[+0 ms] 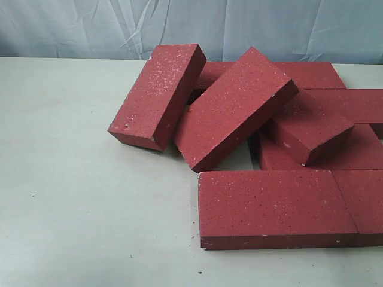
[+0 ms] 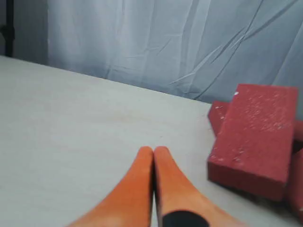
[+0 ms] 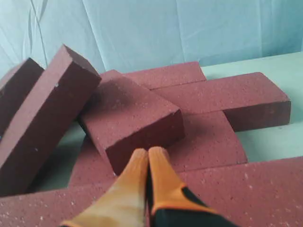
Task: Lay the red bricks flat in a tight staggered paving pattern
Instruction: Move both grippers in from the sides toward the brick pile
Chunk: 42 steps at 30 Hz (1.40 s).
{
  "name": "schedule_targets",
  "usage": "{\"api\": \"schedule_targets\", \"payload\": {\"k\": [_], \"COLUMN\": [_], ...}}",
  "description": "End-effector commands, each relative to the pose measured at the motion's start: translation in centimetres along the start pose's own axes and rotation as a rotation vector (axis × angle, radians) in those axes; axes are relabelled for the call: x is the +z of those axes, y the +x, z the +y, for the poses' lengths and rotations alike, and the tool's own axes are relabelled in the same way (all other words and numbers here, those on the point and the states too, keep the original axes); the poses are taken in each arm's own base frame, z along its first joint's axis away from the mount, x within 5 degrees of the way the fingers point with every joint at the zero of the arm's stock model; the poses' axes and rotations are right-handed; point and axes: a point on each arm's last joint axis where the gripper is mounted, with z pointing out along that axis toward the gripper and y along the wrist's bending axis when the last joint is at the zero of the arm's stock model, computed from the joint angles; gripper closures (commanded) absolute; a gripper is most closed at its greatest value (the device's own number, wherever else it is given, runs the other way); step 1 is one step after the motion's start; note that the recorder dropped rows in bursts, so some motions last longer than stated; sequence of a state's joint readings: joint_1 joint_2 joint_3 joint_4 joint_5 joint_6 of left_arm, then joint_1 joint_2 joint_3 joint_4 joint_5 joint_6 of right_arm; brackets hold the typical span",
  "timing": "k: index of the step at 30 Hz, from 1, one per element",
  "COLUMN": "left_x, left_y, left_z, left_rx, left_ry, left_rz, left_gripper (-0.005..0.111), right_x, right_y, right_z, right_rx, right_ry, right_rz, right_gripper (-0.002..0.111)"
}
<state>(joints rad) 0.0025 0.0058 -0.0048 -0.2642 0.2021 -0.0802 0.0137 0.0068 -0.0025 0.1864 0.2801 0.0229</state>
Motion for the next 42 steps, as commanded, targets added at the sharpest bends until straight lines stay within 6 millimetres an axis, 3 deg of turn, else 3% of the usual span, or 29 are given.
{"api": "schedule_targets", "payload": {"k": [1,5,7,10,14,16,18,22,24,28,32,37,42], "left_x": [0.0,-0.1,-0.1,-0.3,-0.6,-1.2,-2.2,-1.2,0.0,2.6,5.6,7.8,9.9], "left_y": [-0.1,-0.6,-1.0,-2.0,-3.0,-4.7,-7.0,-9.3,-10.2,-11.0,-10.2,-8.8,-7.8], "left_z": [-0.3,-0.4,-0.3,0.0,0.3,-0.6,-1.9,-3.7,-4.4,-5.1,-6.1,-7.4,-7.4], "left_rx": [-0.228,-0.349,-0.410,-0.414,-0.409,-0.402,-0.274,-0.062,0.067,0.206,0.234,0.250,0.242], "left_ry": [0.043,0.062,0.067,0.054,0.040,0.083,0.120,0.084,0.058,0.070,0.175,0.351,0.339], "left_rz": [-0.023,-0.070,-0.111,-0.227,-0.359,-0.355,-0.377,-0.106,0.102,0.357,0.607,0.696,0.735], "left_gripper": [0.107,0.107,0.107,0.107,0.107,0.107,0.107,0.107,0.107,0.107,0.107,0.107,0.107], "right_x": [-0.1,-0.5,-0.7,-0.9,-1.2,-2.2,-3.4,-3.5,-2.5,-0.1,3.6,7.6,11.8], "right_y": [-1.2,-2.8,-3.3,-3.8,-4.5,-6.5,-8.9,-13.1,-14.7,-17.1,-18.0,-18.2,-18.1], "right_z": [0.1,0.0,-0.1,-0.4,-0.3,0.5,1.3,2.5,2.9,3.6,4.3,5.3,5.7], "right_rx": [0.084,0.118,0.220,0.420,0.452,0.378,0.286,0.129,0.103,0.007,-0.092,-0.156,-0.149], "right_ry": [-0.019,-0.019,-0.031,-0.053,-0.067,-0.094,-0.112,-0.079,-0.056,-0.027,-0.058,-0.178,-0.242], "right_rz": [-0.143,-0.319,-0.377,-0.441,-0.468,-0.501,-0.523,-0.411,-0.300,-0.076,0.217,0.470,0.603], "right_gripper": [0.109,0.109,0.109,0.109,0.109,0.109,0.109,0.109,0.109,0.109,0.109,0.109,0.109]}}
